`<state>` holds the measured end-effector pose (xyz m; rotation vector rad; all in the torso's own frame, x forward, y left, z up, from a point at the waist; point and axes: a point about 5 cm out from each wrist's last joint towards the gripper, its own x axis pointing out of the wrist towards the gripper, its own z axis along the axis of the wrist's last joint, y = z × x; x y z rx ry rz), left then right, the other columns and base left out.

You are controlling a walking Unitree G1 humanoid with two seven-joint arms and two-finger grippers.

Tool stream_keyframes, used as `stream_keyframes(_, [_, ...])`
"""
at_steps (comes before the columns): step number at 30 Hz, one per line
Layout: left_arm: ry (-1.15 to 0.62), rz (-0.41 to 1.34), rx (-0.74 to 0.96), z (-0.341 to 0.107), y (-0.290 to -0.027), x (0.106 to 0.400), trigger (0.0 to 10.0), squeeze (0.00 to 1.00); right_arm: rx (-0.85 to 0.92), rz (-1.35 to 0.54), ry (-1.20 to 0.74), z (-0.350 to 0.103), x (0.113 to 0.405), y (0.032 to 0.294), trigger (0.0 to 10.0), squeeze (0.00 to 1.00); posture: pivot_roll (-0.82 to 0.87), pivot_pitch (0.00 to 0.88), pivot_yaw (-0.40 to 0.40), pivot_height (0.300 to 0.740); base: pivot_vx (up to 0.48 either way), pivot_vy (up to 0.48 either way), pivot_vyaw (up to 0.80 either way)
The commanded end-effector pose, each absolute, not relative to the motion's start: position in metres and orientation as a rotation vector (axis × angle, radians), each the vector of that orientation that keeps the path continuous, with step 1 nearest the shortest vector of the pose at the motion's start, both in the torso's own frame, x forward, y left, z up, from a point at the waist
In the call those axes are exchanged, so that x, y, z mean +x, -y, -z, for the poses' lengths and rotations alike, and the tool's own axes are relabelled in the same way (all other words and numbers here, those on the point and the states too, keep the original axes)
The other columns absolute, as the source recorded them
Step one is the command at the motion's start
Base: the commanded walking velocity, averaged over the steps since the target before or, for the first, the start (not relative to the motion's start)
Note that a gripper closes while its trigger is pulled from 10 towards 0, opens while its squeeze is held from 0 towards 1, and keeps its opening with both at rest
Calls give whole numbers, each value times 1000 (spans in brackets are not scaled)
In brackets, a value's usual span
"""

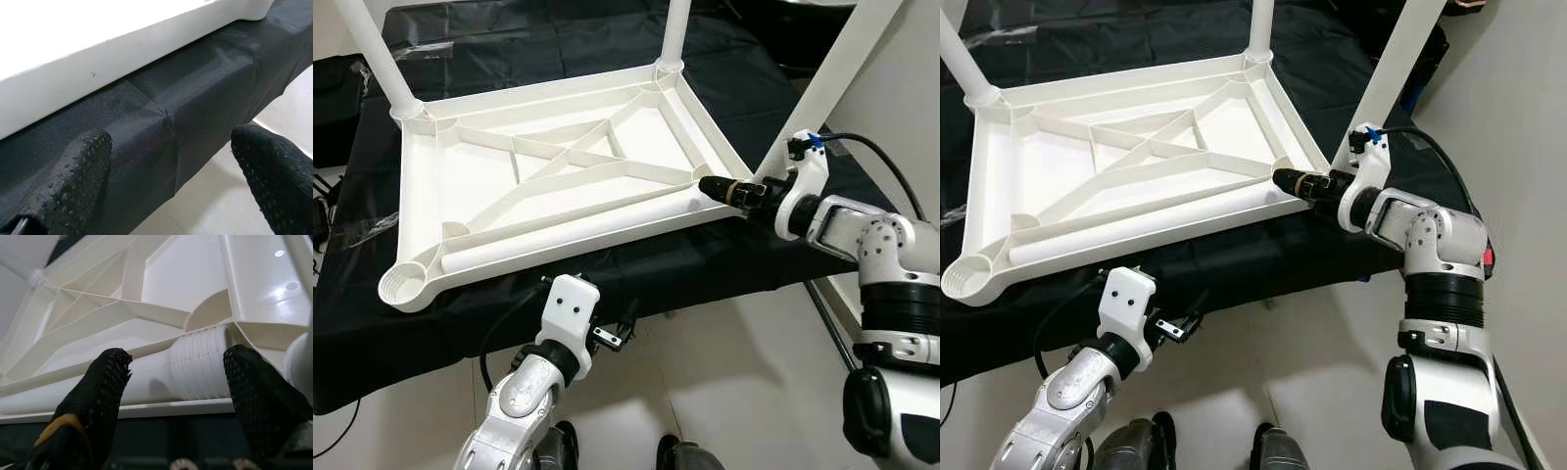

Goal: Building children table

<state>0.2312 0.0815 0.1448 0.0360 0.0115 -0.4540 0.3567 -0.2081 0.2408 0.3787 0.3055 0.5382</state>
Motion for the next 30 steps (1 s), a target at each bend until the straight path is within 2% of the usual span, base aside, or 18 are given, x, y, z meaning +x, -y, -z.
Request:
stream_keyframes(1, [-23, 451, 56, -144, -83, 228, 10000, 0, 399, -618, -305, -245, 355, 200, 10000, 0, 108, 265, -60, 740, 0, 0, 0])
stream_keyframes(10, [-22, 451, 55, -144, -82, 228, 10000, 0, 445, -712, -302, -246, 348, 192, 10000, 0, 109, 255, -62, 740, 0, 0, 0])
stream_keyframes(12, [-15, 458, 63, -146, -81, 228, 10000, 0, 361, -652, -288, -244, 351, 192, 10000, 0, 111, 252, -64, 740, 0, 0, 0])
stream_keyframes(14, [-15, 458, 63, -146, -81, 228, 10000, 0, 361, -652, -288, -244, 351, 192, 10000, 0, 111, 252, -64, 740, 0, 0, 0])
stream_keyframes(18, [-15, 542, 169, -148, -75, 231, 10000, 0, 288, -581, -295, -245, 355, 196, 10000, 0, 106, 244, -62, 740, 0, 0, 0])
stream_keyframes(20, [-12, 618, 317, -148, -75, 237, 10000, 0, 245, -550, -301, -247, 357, 199, 10000, 0, 105, 239, -61, 740, 0, 0, 0])
stream_keyframes(22, [10, 612, 386, -151, -82, 246, 10000, 0, 230, -544, -299, -249, 357, 201, 10000, 0, 105, 239, -61, 740, 0, 0, 0])
stream_keyframes(30, [94, 527, 436, -168, -94, 267, 10000, 0, 206, -529, -307, -245, 356, 204, 10000, 0, 101, 231, -58, 740, 0, 0, 0])
